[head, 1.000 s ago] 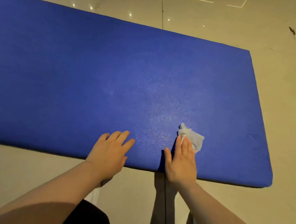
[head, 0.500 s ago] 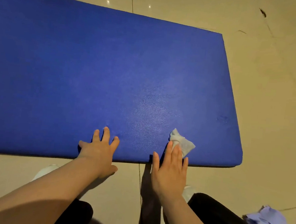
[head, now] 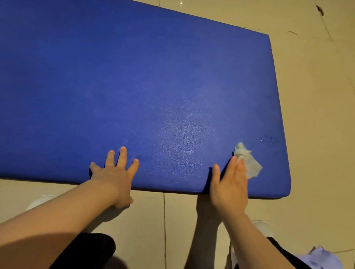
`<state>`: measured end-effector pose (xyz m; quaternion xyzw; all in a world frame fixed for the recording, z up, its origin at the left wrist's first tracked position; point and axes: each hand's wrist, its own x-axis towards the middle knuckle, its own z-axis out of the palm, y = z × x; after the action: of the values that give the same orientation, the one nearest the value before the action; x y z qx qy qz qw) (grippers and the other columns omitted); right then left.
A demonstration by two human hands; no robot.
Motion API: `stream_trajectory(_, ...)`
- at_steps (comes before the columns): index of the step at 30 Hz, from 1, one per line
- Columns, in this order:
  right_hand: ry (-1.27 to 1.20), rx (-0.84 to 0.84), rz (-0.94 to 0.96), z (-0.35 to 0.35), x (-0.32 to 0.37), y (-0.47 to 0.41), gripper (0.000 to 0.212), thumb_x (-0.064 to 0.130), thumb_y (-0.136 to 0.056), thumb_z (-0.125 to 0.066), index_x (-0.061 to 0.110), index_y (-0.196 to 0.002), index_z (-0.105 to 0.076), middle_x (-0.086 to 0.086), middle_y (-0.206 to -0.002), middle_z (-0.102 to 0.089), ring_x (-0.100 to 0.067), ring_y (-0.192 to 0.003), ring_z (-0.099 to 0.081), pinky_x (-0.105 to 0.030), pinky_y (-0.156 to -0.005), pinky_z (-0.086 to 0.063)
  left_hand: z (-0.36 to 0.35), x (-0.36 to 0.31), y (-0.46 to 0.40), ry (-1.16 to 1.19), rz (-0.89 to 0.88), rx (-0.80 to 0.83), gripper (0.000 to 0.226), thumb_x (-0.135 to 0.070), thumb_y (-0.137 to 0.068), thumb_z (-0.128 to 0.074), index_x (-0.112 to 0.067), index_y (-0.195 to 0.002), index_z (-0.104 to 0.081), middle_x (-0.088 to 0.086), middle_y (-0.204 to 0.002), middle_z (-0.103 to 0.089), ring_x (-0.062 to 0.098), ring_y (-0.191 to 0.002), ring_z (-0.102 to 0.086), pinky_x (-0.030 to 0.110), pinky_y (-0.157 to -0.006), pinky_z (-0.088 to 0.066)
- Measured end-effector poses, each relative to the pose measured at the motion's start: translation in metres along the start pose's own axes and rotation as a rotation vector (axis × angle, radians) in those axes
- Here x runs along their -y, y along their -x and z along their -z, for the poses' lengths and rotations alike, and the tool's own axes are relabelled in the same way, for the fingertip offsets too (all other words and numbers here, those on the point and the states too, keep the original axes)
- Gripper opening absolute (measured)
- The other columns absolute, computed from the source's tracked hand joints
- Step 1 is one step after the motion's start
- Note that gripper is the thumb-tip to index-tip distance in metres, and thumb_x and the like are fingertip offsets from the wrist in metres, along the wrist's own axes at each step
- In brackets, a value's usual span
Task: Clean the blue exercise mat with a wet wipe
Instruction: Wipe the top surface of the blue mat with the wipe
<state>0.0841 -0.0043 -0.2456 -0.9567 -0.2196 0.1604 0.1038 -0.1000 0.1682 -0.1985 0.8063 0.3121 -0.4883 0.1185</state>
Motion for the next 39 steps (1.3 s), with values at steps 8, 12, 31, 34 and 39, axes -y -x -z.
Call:
stream_trajectory(8, -0.124, 0.112, 0.391, -0.027, 0.056, 0.025, 0.080, 0.067, -0.093, -0.010, 0.019, -0.157, -0.005, 0.009, -0.161, 0.006, -0.010, -0.149, 0.009, -0.024, -0.119, 0.007, 0.011, -0.018, -0.008, 0.105, 0.036, -0.021, 0.078, -0.042, -0.093, -0.057, -0.019, -0.148, -0.005, 0.022, -0.155, 0.020, 0.054, -0.142, 0.006, 0.046, -0.105, -0.037)
stream_trajectory(12, -0.055, 0.163, 0.495, -0.029, 0.054, 0.024, 0.084, 0.072, -0.084, 0.008, 0.028, -0.155, 0.005, 0.018, -0.156, 0.017, -0.002, -0.146, 0.016, -0.015, -0.110, 0.016, 0.019, -0.016, -0.012, 0.207, 0.052, 0.026, 0.075, -0.048, -0.090, -0.060, -0.023, -0.142, -0.012, 0.012, -0.151, 0.006, 0.049, -0.142, 0.000, 0.044, -0.100, -0.045)
stream_trajectory(31, 0.109, 0.174, 0.661, -0.023, 0.058, -0.021, 0.088, 0.073, -0.093, -0.009, 0.012, -0.153, -0.028, -0.001, -0.160, -0.018, -0.016, -0.149, -0.015, -0.026, -0.119, -0.006, 0.020, -0.031, -0.023, 0.443, 0.180, -0.152, 0.092, -0.053, -0.092, -0.055, -0.053, -0.144, 0.022, 0.005, -0.135, -0.002, 0.042, -0.130, -0.017, 0.052, -0.096, -0.047)
stream_trajectory(34, 0.143, 0.075, 0.555, -0.007, 0.038, -0.055, 0.100, 0.080, -0.084, 0.006, 0.015, -0.156, -0.021, 0.002, -0.161, -0.014, -0.015, -0.150, -0.013, -0.029, -0.121, -0.008, 0.020, -0.027, -0.023, 0.431, 0.158, -0.143, 0.092, -0.050, -0.093, -0.054, -0.053, -0.143, 0.023, 0.004, -0.136, -0.002, 0.042, -0.133, -0.015, 0.053, -0.098, -0.046)
stream_trajectory(39, 0.077, 0.068, 0.117, 0.019, 0.015, -0.086, 0.084, 0.068, -0.094, -0.018, 0.013, -0.157, -0.004, -0.008, -0.164, 0.000, -0.020, -0.151, 0.002, -0.034, -0.123, 0.000, 0.019, -0.026, -0.023, 0.384, 0.144, -0.149, 0.094, -0.051, -0.093, -0.054, -0.050, -0.144, 0.024, 0.006, -0.137, -0.004, 0.043, -0.131, -0.018, 0.050, -0.096, -0.048)
